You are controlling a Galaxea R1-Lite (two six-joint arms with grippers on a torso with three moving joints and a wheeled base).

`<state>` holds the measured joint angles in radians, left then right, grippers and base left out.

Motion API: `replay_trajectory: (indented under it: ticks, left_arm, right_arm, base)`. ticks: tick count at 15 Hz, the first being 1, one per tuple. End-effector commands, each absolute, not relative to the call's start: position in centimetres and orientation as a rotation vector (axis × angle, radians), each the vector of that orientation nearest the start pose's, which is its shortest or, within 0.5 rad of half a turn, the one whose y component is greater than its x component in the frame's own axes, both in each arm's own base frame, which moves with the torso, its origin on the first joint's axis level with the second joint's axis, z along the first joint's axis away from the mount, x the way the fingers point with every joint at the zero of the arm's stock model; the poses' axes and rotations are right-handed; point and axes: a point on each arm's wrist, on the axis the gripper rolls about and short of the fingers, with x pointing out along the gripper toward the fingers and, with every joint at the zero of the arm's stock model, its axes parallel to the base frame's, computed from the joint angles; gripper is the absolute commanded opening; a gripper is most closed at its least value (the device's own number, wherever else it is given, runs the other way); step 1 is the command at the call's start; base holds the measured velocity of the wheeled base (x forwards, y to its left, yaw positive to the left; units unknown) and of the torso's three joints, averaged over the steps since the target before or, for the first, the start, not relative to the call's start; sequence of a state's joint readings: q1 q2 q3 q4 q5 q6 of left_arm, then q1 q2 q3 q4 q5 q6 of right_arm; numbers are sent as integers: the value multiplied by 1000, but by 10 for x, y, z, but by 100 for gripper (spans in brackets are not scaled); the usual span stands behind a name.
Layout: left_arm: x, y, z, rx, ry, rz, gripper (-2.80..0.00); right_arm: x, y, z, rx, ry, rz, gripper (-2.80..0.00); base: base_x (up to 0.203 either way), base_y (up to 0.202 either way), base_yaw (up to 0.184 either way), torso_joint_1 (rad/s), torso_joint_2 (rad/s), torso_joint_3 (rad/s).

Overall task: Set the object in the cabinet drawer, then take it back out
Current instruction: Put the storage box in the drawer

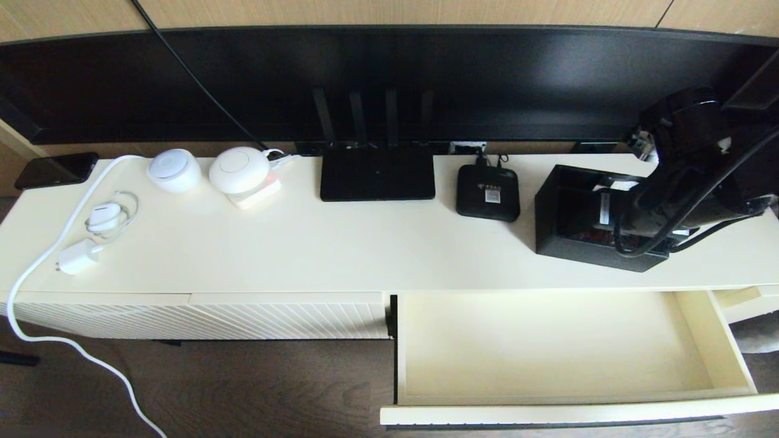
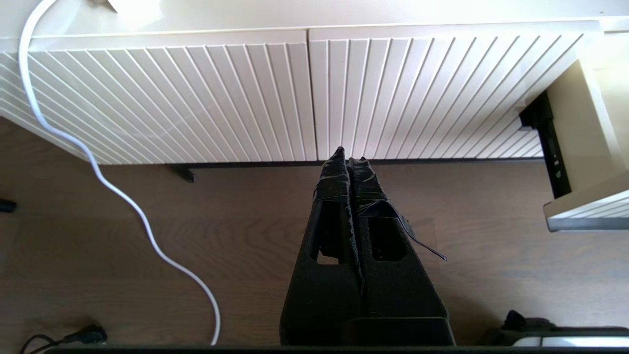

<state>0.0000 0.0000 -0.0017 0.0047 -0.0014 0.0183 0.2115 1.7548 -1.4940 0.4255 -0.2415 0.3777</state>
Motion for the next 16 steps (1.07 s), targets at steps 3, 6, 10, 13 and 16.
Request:
replay_trajectory:
  ticks: [3, 6, 10, 13, 16]
  left_arm:
    - [-23, 0, 75, 18, 5, -2, -280]
    - [-23, 0, 76, 18, 4, -2, -280]
    - [-23, 0, 75, 18, 3, -2, -280]
    - [-23, 0, 75, 18, 5, -2, -280]
    - [-23, 0, 76, 18, 3, -2, -280]
  right_arm:
    - [301, 60, 272, 216, 619, -150, -280]
    - [287, 59, 272, 180, 625, -134, -280]
    - [261, 57, 269, 121, 644, -109, -280]
    - [233, 58, 263, 95, 687, -84, -280]
    - [207, 58, 249, 70, 746, -63, -280]
  base:
    - [0, 0, 0, 0, 0, 0]
    - [0, 0, 0, 0, 0, 0]
    - [0, 0, 0, 0, 0, 0]
    - [0, 0, 0, 0, 0, 0]
    - [0, 0, 0, 0, 0, 0]
